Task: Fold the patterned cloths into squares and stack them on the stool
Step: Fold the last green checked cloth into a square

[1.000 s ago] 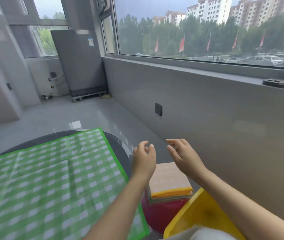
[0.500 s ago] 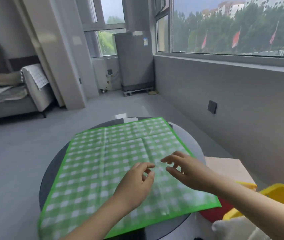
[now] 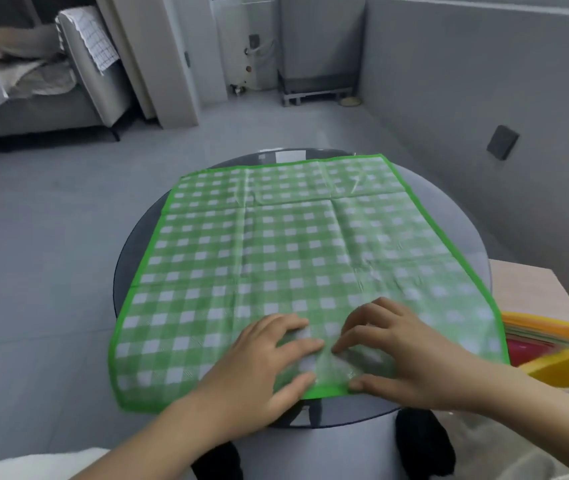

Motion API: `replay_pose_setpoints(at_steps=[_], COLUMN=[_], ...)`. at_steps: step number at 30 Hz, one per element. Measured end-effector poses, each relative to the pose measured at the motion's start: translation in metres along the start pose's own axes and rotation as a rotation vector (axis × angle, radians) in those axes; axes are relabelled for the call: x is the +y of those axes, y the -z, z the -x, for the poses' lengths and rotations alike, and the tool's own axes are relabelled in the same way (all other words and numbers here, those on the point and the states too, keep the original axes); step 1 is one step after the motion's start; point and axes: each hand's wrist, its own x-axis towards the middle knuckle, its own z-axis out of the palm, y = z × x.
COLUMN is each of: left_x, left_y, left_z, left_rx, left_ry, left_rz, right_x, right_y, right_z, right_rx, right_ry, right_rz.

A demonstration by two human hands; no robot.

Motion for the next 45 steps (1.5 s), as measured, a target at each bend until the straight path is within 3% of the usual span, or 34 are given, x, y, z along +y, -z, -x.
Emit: replay_pose_setpoints(at_steps=[12,18,23,29,36,42,45], left_x=[0.01,0.014,0.018,0.028,0.039,0.039,0.037], left_y=[0.004,0.006,0.007,0.019,0.052,0.085,0.102], left_z=[-0.001,0.0,0.001,0.0,-0.016,-0.023,-0.027], left_rx=[-0.044,-0.026,-0.04,0.114,0.238,0.161,0.144], left_ry=[0.078,0.115,0.142,0.248,0.314,0.356,0.362], left_rz=[0.275,0.287,0.266,0.332,0.224,-0.007,-0.095], right_x=[-0.009,-0.019,-0.021,-0.031,-0.05,-0.054,-0.054], right_y=[-0.019,-0.027,-0.028,-0.002,0.034,0.057,0.071], right_z=[0.005,0.004,0.002,-0.006,-0.015,-0.029,-0.035], right_rx=[0.086,0.185,0.147,0.088,0.242,0.329,0.279], right_ry=[-0.047,-0.01,-0.029,-0.141,-0.209,-0.322,-0.335], right_rz=[-0.135,-0.025,0.02,-0.082,0.032,-0.031,-0.017])
